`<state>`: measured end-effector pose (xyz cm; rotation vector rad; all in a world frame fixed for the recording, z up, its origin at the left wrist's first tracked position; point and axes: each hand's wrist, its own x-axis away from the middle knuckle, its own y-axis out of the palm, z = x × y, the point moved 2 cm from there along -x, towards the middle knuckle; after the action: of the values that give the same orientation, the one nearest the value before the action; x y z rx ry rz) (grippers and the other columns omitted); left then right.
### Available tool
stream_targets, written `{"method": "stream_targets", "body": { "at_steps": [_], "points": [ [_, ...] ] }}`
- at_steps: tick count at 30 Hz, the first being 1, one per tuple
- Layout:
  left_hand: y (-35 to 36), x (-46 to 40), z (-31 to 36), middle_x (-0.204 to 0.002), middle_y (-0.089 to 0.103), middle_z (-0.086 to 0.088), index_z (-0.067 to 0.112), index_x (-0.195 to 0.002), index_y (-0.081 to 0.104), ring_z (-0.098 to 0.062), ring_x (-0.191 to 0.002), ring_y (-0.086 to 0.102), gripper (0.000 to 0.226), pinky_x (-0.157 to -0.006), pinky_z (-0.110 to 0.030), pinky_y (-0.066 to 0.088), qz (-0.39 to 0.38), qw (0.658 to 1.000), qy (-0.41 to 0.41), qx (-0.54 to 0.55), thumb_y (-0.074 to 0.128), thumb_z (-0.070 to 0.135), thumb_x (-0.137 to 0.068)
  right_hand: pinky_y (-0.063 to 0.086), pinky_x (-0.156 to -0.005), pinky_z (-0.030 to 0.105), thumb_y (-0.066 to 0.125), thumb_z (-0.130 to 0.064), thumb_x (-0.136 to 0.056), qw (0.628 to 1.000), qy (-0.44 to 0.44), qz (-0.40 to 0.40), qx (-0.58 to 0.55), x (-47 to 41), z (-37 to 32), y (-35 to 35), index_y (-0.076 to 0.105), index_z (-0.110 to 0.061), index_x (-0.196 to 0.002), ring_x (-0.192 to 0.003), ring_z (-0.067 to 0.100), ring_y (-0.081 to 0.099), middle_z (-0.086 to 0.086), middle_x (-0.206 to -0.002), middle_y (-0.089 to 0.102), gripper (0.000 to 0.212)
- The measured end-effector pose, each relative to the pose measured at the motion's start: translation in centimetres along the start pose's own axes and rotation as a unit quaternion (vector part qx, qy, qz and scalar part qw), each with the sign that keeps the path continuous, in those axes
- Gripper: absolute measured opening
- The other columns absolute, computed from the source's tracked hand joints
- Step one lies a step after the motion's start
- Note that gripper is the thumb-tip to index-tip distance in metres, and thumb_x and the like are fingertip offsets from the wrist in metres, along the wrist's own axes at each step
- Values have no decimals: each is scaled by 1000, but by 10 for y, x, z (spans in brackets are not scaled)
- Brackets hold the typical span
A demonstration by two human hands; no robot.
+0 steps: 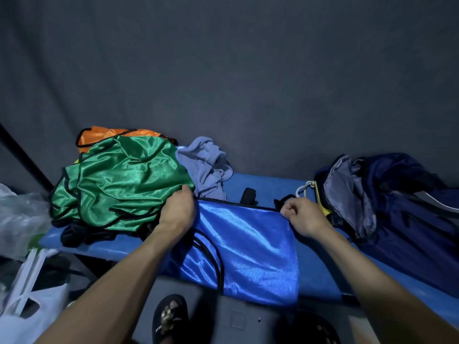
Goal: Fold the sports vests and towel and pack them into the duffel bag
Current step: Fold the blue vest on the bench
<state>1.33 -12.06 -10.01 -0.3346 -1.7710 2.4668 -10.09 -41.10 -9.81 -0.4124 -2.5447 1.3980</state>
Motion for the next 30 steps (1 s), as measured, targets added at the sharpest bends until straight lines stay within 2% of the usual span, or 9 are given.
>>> {"method": "stream_targets", "body": {
  "at_steps": [5,9,13,16,18,20,23,26,30],
  "points": [
    [7,1,6,-119,57,-17,5,-117,47,-42,-100,64,16,-70,-47,43,-8,996,35,-78,44,5,-102,43,-65,33,45,-11,-98,998,48,-48,2,-5,-1,7,52,-17,-74,-77,20,55,-2,-83,60,26],
    [-3,12,20,-128,47,-11,8,-130,43,-33,-110,58,33,-72,-40,48,19,980,59,-191,50,6,-98,46,-67,37,56,-29,-100,997,30,42,50,3,-3,10,53,-18,-92,-87,24,60,-2,-92,61,14],
    [-13,37,48,-121,50,-7,13,-124,50,-30,-106,53,36,-75,-40,47,106,965,177,-161,61,18,-90,45,-63,35,67,-46,-93,993,60,103,16,7,3,8,49,-12,-110,-86,31,65,7,-91,67,42],
    [0,56,60,-119,50,0,23,-122,55,-24,-110,51,28,-83,-40,47,-46,961,273,8,49,41,-101,41,-52,32,71,-59,-85,989,100,103,-31,13,6,4,50,-11,-101,-73,28,66,3,-76,64,56],
    [11,59,53,-132,43,2,27,-135,48,-23,-120,42,45,-100,-44,41,-137,943,296,-71,43,56,-101,50,-47,37,75,-63,-79,985,124,71,-93,18,7,6,48,-14,-76,-49,23,63,-3,-52,55,55],
    [14,58,40,-140,36,2,29,-146,40,-23,-125,36,58,-107,-46,34,-147,938,299,-94,40,64,-99,48,-43,35,80,-58,-76,974,155,19,-161,26,5,12,38,-19,-59,-37,18,49,-5,-41,41,60],
    [15,59,27,-148,29,3,32,-154,29,-24,-133,30,70,-114,-48,27,-142,937,306,-86,35,72,-96,38,-43,23,83,-54,-77,956,187,-35,-222,33,-3,18,43,-17,-65,-48,15,53,-1,-57,52,55],
    [20,65,20,-159,17,4,36,-160,16,-24,-146,15,79,-123,-53,10,-169,933,305,-92,32,77,-94,55,-64,33,82,-47,-81,939,196,-25,-282,31,-7,25,64,-3,-98,-82,27,72,12,-94,73,50],
    [28,68,33,-170,-2,8,42,-161,4,-20,-155,-5,88,-126,-50,-5,-194,926,314,-76,34,83,-90,60,-86,50,75,-53,-77,917,185,70,-347,20,3,22,64,-8,-108,-94,32,73,10,-106,74,56]
  ]
}}
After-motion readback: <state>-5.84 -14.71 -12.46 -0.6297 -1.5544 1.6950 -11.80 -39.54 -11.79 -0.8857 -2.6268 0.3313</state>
